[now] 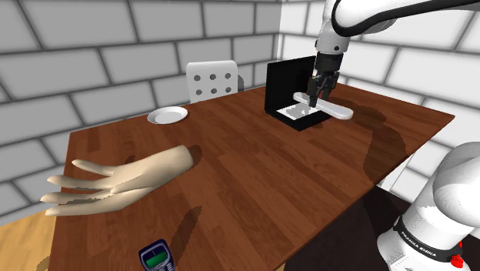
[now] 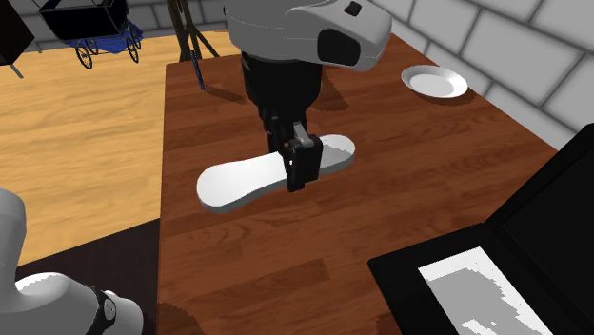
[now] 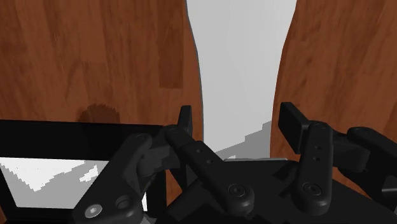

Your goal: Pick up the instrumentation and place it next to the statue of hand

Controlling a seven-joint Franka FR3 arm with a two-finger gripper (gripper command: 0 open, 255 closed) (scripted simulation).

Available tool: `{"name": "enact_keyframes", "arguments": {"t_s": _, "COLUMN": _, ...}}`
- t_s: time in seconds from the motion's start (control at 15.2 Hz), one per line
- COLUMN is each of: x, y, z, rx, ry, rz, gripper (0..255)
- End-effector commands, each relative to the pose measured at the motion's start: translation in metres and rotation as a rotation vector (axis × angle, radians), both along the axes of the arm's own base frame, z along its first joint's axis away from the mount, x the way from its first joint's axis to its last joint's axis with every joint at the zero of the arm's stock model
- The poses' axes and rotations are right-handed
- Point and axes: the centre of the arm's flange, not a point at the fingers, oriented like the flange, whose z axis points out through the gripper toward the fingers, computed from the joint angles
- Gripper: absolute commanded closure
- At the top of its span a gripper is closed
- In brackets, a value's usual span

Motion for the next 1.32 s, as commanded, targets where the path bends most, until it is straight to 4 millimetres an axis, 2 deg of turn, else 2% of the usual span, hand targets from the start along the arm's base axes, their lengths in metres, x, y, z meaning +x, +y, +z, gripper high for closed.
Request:
{"name": "enact_keyframes", "arguments": {"t_s": 0.0, "x": 0.002, "y": 0.026, "z": 0.003, "rx": 0.0, "ry": 0.0, "rz": -0.001, "gripper": 255}}
{"name": "enact_keyframes", "arguments": {"t_s": 1.25, "x": 0.015, "y": 0.276, "z": 0.004, "rx": 0.0, "ry": 0.0, "rz": -0.001, "gripper": 255}}
